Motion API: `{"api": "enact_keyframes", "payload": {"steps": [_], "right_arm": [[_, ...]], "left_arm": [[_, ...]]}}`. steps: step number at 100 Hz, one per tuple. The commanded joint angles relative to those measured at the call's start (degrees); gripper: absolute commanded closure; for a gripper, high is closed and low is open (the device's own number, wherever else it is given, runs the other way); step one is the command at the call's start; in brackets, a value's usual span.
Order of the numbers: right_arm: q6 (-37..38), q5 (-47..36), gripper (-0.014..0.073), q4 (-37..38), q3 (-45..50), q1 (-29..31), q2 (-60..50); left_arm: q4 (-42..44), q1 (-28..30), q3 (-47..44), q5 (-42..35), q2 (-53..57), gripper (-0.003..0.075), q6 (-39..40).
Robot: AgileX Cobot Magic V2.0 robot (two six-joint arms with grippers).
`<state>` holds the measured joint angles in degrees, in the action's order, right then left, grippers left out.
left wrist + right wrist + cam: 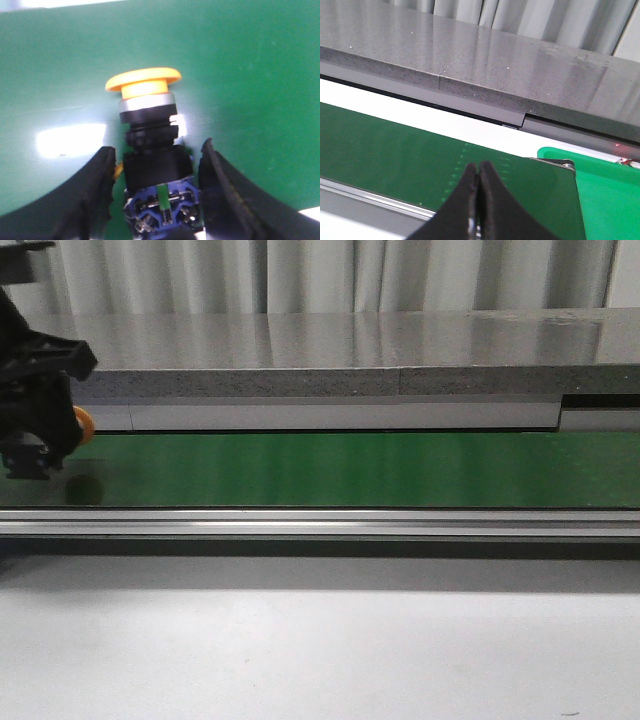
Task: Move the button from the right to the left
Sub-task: 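Close the left gripper on the button and lift it off the belt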
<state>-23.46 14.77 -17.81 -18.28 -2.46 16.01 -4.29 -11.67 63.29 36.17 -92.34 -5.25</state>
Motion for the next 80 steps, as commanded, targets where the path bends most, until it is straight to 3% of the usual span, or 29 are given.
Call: {"api": "enact_keyframes", "payload": {"steps": [1,37,80], "right_arm": [[-0.36,-4.69,0.0662,-0.46,-1.65,-0.04,0.42],[-0.36,-4.69,0.0662,-0.46,-1.65,-0.04,0.42],[-0.36,-4.69,0.0662,-0.46,-1.65,-0.04,0.42]], "left_arm": [[1.87,2.72,1.41,-0.86,4.64,0.0612,0.43],[8.14,15.86,1.41,0.77,6.35,0.0612,0.16],[8.62,24.93,1.41,-7.85,3.53,0.0612,-4.90]]}}
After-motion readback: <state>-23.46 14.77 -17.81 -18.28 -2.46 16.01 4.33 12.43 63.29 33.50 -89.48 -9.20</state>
